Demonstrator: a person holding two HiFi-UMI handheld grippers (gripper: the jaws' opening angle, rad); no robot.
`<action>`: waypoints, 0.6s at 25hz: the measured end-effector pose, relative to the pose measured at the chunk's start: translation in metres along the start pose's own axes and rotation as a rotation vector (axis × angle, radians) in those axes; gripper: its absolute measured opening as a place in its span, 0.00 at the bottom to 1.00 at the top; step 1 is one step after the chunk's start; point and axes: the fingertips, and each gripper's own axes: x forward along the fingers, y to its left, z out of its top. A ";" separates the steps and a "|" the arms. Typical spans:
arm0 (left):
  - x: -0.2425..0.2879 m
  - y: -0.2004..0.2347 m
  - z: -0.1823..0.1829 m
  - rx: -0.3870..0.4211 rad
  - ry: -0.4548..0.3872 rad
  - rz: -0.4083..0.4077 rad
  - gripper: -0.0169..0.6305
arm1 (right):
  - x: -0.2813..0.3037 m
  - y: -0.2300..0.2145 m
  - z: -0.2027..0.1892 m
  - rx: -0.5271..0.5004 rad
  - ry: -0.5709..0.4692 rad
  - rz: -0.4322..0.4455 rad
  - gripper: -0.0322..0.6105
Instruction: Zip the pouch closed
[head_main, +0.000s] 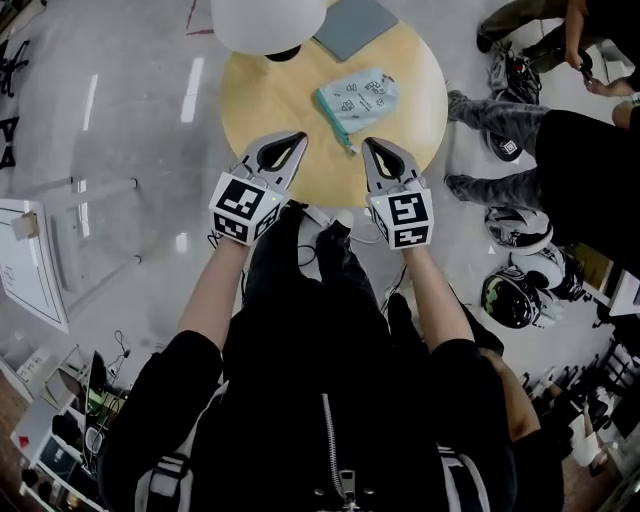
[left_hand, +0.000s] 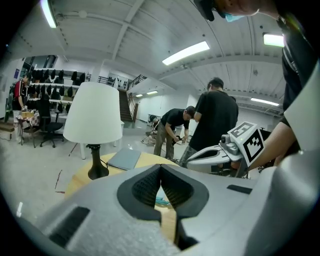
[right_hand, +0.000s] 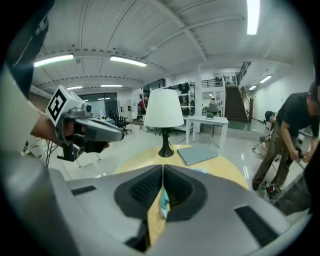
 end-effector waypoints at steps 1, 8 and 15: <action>0.000 0.001 -0.002 -0.002 0.002 0.000 0.03 | 0.003 0.000 -0.009 0.001 0.020 0.006 0.07; -0.001 0.010 -0.012 -0.021 0.016 0.019 0.03 | 0.025 0.011 -0.064 -0.101 0.194 0.083 0.18; -0.007 0.018 -0.023 -0.038 0.037 0.033 0.03 | 0.040 0.009 -0.105 -0.262 0.350 0.125 0.22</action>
